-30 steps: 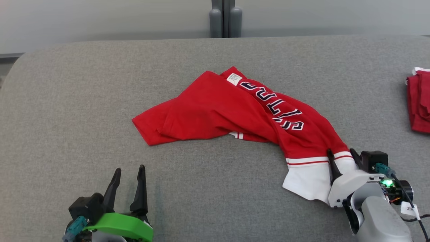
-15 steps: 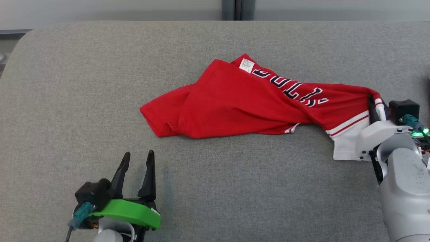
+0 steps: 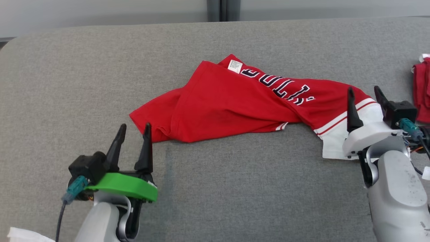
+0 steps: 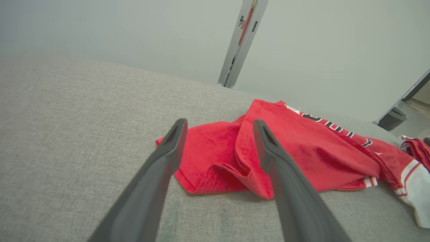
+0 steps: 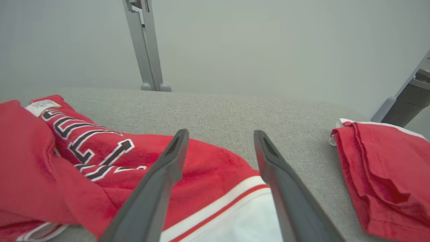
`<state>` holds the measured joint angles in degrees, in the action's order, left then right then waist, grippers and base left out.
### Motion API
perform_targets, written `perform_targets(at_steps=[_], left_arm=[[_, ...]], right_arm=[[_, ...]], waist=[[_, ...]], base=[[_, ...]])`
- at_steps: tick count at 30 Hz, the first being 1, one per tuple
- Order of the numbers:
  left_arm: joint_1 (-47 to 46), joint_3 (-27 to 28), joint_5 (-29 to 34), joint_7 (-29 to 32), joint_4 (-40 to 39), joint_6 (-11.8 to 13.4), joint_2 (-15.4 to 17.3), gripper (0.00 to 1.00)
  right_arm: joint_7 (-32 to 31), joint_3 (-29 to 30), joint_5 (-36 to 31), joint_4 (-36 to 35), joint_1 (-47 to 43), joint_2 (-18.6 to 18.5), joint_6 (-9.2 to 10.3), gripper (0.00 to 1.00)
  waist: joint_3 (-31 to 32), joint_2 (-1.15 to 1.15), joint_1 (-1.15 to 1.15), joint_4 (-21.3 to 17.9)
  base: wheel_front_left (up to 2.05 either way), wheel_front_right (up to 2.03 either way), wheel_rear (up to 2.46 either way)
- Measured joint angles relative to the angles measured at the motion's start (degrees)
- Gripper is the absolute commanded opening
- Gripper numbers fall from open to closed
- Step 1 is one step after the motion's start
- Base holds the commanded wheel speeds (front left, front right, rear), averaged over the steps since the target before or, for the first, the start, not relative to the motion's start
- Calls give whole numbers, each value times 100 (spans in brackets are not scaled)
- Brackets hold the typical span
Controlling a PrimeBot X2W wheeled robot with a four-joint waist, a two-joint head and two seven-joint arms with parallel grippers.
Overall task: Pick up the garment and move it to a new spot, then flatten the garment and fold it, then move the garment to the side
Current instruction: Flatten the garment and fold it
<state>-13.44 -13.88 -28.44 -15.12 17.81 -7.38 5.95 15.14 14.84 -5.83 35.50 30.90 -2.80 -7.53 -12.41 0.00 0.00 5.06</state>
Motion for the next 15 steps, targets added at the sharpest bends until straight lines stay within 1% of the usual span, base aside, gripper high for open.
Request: perform_targets(at_steps=[4,8,11,15], left_arm=[[-448,42,35,-1,100,0,107,100],[-984,-1,40,0,383,0,240,100],[-1451,-304,-40,-1,759,0,424,100],[-2125,-769,-411,-2,1322,0,684,100]], right_arm=[[0,-547,555,-549,-361,-3,0,100],[0,-888,1087,-1012,-627,-1,0,100],[0,-1227,1480,-1226,-810,-4,0,100],[0,-1581,1792,-1491,-954,-2,0,100]], waist=[[-54,0,0,-197],[-154,0,0,-414],[-252,0,0,-574],[-416,0,0,-794]], base=[[0,0,0],[0,0,0],[0,0,0],[0,0,0]])
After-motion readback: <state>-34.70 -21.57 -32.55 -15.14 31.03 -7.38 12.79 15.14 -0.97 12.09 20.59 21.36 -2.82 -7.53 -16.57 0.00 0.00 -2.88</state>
